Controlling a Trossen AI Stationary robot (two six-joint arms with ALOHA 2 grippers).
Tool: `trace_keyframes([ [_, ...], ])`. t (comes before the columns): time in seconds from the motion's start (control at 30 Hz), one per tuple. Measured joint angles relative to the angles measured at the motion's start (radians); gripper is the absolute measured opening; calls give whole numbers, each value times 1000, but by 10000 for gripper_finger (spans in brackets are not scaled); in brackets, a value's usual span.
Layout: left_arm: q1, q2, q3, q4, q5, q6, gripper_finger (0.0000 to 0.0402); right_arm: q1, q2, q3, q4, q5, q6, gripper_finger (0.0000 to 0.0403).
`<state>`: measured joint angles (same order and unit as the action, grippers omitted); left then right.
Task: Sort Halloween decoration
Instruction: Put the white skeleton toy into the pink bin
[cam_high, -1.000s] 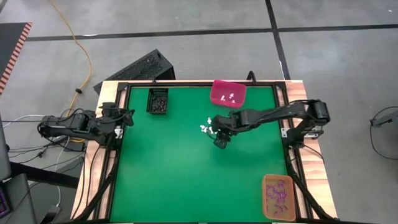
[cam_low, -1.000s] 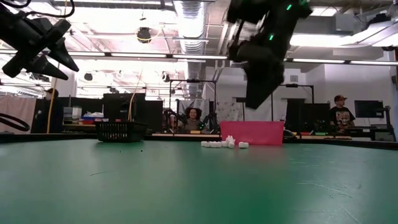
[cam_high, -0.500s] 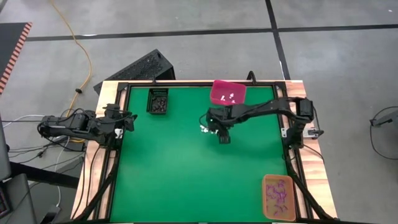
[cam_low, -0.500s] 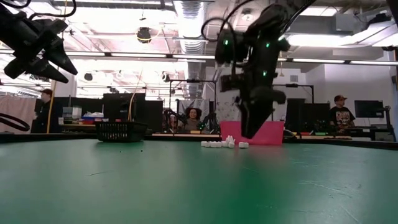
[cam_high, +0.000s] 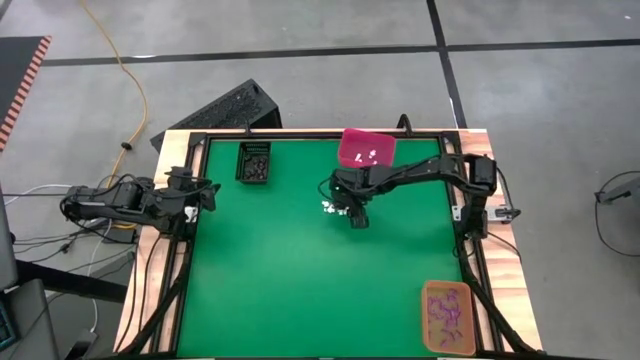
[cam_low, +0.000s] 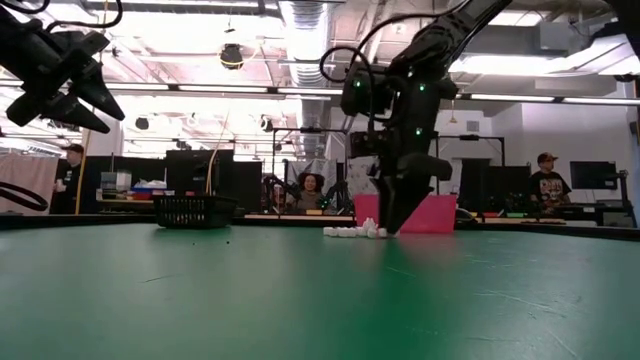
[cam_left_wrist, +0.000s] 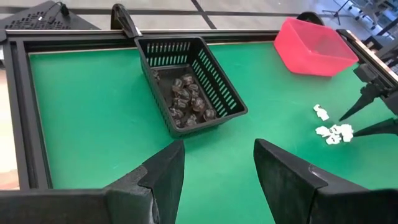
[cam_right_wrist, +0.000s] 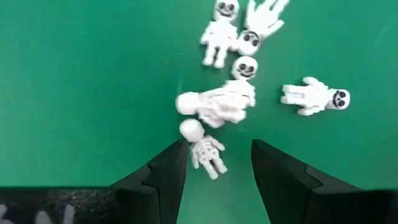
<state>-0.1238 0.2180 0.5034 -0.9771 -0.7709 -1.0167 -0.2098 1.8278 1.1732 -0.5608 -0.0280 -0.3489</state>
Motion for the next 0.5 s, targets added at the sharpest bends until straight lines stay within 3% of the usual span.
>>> trace_keyframes([
  [0.23, 0, 0, 0, -8, -3, 0, 183, 1, 39, 4, -21, -3, 0, 189],
  [0.5, 0, 0, 0, -7, -15, -23, 183, 19, 45, 3, -33, -4, 61, 94],
])
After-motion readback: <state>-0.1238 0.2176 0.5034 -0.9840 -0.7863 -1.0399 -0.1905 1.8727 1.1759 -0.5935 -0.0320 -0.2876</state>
